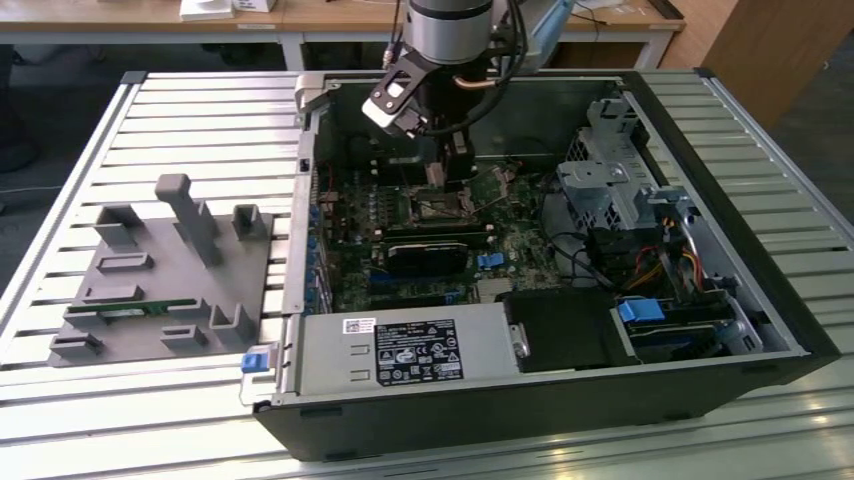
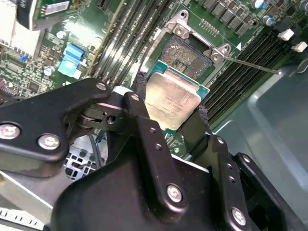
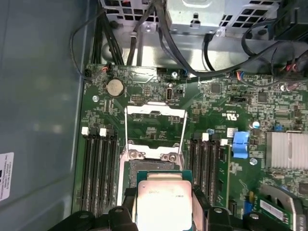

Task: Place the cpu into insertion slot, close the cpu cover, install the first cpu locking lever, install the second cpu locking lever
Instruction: 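Place the cpu into insertion slot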

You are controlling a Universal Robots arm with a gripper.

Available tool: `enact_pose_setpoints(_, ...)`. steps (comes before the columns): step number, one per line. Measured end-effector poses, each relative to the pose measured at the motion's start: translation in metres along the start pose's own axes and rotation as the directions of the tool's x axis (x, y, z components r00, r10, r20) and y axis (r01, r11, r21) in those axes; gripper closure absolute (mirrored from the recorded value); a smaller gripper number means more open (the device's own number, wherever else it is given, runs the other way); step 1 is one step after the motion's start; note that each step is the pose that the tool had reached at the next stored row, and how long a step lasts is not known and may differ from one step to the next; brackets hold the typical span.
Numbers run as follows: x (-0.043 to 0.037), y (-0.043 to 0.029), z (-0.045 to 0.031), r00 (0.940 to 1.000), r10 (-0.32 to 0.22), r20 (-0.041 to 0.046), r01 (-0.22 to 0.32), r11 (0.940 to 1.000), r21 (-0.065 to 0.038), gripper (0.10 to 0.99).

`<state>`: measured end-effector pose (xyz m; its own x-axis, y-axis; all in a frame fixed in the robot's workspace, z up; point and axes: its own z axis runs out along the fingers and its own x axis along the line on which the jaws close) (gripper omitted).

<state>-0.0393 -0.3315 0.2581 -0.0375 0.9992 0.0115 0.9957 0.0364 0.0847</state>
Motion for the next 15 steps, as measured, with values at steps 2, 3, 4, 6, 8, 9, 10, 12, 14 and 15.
enact_pose_setpoints(2,0.0018,-0.0002,0.0025,1.0000,0.006,0.0004,-0.006,1.0000,0.000,0.545)
enact_pose_setpoints(3,0.0024,-0.0003,0.0040,0.9999,0.011,0.0007,-0.011,0.9999,0.000,0.545)
enact_pose_setpoints(4,0.0025,-0.0003,0.0054,0.9999,0.016,0.0011,-0.016,0.9999,0.000,0.545)
enact_pose_setpoints(6,0.0025,-0.0006,0.0085,0.9998,0.018,0.0013,-0.018,0.9998,0.000,0.545)
enact_pose_setpoints(8,0.0031,-0.0014,0.0178,0.9998,0.018,0.0014,-0.018,0.9998,0.000,0.545)
enact_pose_setpoints(9,0.0031,-0.0014,0.0183,0.9998,0.018,0.0014,-0.018,0.9998,0.000,0.545)
enact_pose_setpoints(10,0.0031,-0.0014,0.0187,0.9998,0.018,0.0014,-0.018,0.9998,0.000,0.545)
enact_pose_setpoints(12,0.0031,-0.0018,0.0196,0.9998,0.018,0.0014,-0.018,0.9998,0.000,0.545)
enact_pose_setpoints(14,0.0031,-0.0026,0.0216,0.9998,0.018,0.0014,-0.018,0.9998,0.000,0.545)
enact_pose_setpoints(15,0.0032,-0.0029,0.0229,0.9998,0.018,0.0016,-0.018,0.9998,0.000,0.545)
